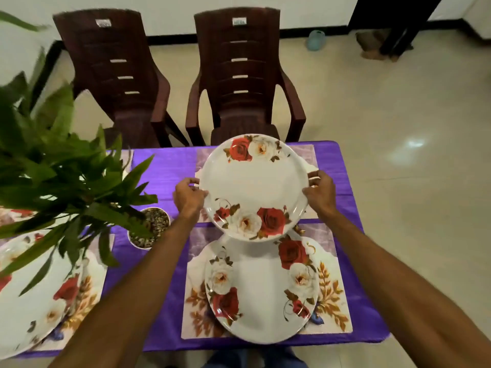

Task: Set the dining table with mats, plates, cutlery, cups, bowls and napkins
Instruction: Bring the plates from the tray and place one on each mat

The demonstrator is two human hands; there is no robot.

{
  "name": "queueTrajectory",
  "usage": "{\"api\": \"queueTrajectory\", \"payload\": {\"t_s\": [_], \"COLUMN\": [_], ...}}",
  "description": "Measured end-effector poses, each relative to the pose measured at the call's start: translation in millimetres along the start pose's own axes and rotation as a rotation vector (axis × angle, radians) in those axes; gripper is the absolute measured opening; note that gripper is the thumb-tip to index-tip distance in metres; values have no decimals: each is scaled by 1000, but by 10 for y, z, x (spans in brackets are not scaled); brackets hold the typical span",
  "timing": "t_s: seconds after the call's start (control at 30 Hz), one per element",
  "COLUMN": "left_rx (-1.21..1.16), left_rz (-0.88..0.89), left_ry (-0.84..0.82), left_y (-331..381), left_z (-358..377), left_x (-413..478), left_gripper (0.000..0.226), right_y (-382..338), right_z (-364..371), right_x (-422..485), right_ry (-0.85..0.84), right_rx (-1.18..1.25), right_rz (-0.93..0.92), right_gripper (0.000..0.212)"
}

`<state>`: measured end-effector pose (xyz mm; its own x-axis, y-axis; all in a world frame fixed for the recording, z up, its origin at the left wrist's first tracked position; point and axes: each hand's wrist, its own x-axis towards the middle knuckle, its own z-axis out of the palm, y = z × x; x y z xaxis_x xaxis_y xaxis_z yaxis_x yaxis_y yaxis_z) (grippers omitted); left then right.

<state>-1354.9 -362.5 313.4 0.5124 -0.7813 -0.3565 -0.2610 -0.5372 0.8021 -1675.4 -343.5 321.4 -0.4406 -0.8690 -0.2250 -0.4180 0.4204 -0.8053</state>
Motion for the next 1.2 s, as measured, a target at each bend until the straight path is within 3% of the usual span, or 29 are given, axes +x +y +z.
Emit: {"api": "queueTrajectory", "payload": {"t_s": [0.5,1.2], "left_rx": [88,188], "left_rz": [-129,-32], "left_ry": [43,34], "left_y": [-1,-35], "left_z": [724,775], "left_x": [529,588], "left_gripper": [35,39], "right_y": [55,71], "right_z": [257,368], "right_x": [887,886], "right_ry": [-89,-134], "right_rx": [-62,-120], "right_rz": [19,-34], "right_gripper": [36,47]}}
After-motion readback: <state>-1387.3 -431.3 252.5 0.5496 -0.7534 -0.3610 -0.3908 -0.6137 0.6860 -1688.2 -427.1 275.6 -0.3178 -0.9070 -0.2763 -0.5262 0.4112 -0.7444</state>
